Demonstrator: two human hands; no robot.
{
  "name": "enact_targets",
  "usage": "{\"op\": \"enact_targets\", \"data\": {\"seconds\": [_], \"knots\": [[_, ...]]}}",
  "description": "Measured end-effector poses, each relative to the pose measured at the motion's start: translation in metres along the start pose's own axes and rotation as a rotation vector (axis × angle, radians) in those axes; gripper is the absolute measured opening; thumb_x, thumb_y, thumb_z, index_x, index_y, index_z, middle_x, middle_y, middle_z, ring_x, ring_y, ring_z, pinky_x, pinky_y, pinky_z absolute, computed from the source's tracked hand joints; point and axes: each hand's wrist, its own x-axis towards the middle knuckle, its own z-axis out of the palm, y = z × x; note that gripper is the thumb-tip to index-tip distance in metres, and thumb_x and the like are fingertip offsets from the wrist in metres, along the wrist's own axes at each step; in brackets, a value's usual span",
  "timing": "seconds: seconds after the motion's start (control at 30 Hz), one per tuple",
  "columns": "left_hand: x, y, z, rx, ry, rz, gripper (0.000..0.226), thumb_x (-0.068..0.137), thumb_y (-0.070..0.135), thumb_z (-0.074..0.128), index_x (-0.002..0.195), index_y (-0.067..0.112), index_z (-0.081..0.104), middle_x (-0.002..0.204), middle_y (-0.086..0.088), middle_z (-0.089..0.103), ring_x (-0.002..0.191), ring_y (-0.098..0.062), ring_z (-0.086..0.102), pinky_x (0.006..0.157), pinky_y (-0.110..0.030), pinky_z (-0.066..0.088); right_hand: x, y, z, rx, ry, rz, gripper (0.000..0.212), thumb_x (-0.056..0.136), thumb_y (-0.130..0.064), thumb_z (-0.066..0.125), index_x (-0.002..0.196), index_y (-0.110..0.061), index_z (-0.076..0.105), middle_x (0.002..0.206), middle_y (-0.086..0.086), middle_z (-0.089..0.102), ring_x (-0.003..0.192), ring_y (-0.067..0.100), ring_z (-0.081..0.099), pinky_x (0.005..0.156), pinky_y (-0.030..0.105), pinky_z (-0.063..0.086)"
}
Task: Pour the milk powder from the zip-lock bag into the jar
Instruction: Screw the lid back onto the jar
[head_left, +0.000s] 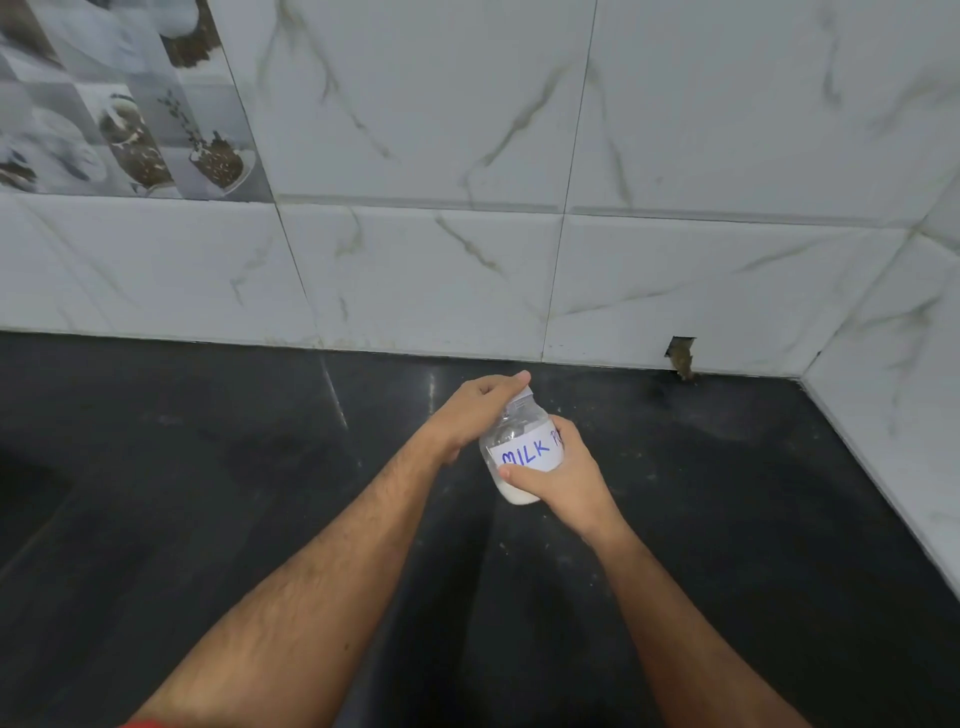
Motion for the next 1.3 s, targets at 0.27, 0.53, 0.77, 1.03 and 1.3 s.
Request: {"op": "enact_targets", "data": {"seconds": [0.27, 0.53, 0.77, 1.03, 1.3], "knots": [[0.005, 0.001, 0.009, 0.056, 0.049, -0.067, 0.033, 0.094, 0.051, 0.05, 0.085, 0.024, 0.066, 0.087, 0.005, 0.07, 0.076, -0.013, 0.064, 0.072, -0.029, 0.047, -0.005, -0.012, 0.011, -0.407, 0.142, -0.047, 0.088, 0.057, -0.052, 0.081, 0.132, -0.034, 0.038, 0.109, -0.009, 0.058, 0.094, 0.01, 0.06, 0.077, 0.029, 0.056], [0.005, -0.001, 0.023, 0.224, 0.156, -0.155, 0.042, 0.092, 0.053, 0.04, 0.088, 0.017, 0.061, 0.087, -0.004, 0.071, 0.078, -0.023, 0.066, 0.079, -0.04, 0.053, -0.007, -0.012, 0.015, -0.708, 0.168, -0.093, 0.099, 0.066, -0.05, 0.081, 0.146, -0.026, 0.027, 0.115, 0.002, 0.051, 0.103, 0.018, 0.053, 0.08, 0.029, 0.052], [-0.01, 0.0, 0.005, -0.055, -0.037, 0.019, 0.031, 0.096, 0.036, 0.057, 0.093, 0.009, 0.072, 0.093, 0.001, 0.071, 0.082, -0.015, 0.066, 0.075, -0.031, 0.052, -0.008, -0.014, -0.008, 0.168, -0.175, 0.125, 0.053, 0.07, -0.033, 0.082, 0.116, -0.024, 0.058, 0.105, 0.0, 0.071, 0.093, 0.017, 0.071, 0.07, 0.034, 0.06], [-0.009, -0.026, -0.023, -0.125, 0.023, 0.0, 0.044, 0.079, 0.042, 0.078, 0.118, 0.028, 0.064, 0.116, -0.004, 0.071, 0.115, -0.023, 0.065, 0.108, -0.047, 0.046, -0.004, -0.006, -0.012, 0.146, -0.098, 0.119, 0.06, 0.077, -0.026, 0.084, 0.127, -0.025, 0.05, 0.119, 0.001, 0.066, 0.103, 0.02, 0.068, 0.074, 0.03, 0.061], [-0.01, 0.004, 0.004, -0.052, -0.063, -0.082, 0.076, 0.077, 0.072, 0.064, 0.112, 0.005, 0.063, 0.102, -0.004, 0.071, 0.093, -0.018, 0.067, 0.093, -0.035, 0.051, -0.013, -0.012, 0.009, -0.256, 0.183, -0.061, 0.081, 0.054, -0.049, 0.086, 0.121, -0.038, 0.042, 0.109, -0.015, 0.06, 0.096, 0.007, 0.062, 0.077, 0.028, 0.057]]}}
